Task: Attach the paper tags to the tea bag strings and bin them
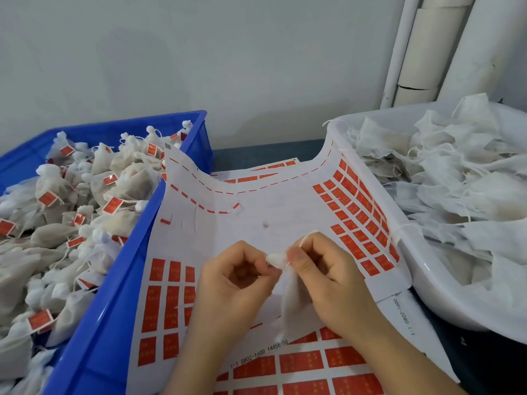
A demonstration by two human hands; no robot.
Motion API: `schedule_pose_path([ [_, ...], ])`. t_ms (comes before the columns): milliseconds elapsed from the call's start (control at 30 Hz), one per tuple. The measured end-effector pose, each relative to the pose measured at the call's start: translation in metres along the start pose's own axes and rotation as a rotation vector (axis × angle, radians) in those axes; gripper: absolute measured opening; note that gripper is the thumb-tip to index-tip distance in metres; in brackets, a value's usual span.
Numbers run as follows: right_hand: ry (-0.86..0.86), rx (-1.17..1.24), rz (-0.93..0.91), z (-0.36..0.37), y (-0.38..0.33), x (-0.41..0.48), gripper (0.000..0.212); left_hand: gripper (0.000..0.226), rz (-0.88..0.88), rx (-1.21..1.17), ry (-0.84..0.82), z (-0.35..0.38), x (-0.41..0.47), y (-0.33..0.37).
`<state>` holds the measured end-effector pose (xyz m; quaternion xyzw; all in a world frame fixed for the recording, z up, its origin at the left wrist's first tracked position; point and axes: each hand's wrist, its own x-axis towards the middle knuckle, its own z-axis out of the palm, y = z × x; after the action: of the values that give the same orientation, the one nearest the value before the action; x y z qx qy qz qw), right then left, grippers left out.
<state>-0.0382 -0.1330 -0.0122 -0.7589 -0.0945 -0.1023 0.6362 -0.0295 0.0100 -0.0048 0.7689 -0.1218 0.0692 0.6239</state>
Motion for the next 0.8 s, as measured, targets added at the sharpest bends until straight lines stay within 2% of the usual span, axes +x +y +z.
schedule_pose_path([
  [200, 0.055, -0.048, -0.105, 0.007, 0.008, -0.004, 0.018, 0.022, 0.142, 0.387, 0.079, 0.002, -0.001, -0.007],
  [267, 0.051, -0.036, -0.125, 0.007, 0.009, -0.004, 0.023, 0.016, 0.169, 0.522, 0.073, 0.004, -0.001, -0.008],
  [333, 0.042, -0.038, -0.130, 0.008, 0.010, -0.003, 0.028, 0.018, 0.133, 0.550, 0.048, 0.007, -0.002, -0.010],
  [433, 0.031, -0.050, -0.164, 0.007, 0.008, -0.001, 0.011, 0.029, -0.081, 0.245, 0.001, 0.009, -0.002, -0.006],
  [533, -0.003, -0.042, -0.202, 0.007, 0.004, -0.002, 0.005, 0.014, -0.284, -0.256, -0.048, 0.005, -0.001, 0.001],
  [667, -0.050, -0.003, -0.212, 0.007, 0.000, -0.004, 0.014, 0.035, -0.345, -0.365, -0.124, 0.004, 0.001, 0.000],
  [733, -0.054, -0.015, -0.203, 0.006, 0.001, -0.004, 0.019, 0.034, -0.372, -0.404, -0.115, 0.005, 0.001, -0.001],
  [800, -0.078, -0.037, -0.178, 0.005, 0.003, -0.005, 0.014, 0.026, -0.406, -0.492, -0.098, 0.003, 0.002, -0.003],
])
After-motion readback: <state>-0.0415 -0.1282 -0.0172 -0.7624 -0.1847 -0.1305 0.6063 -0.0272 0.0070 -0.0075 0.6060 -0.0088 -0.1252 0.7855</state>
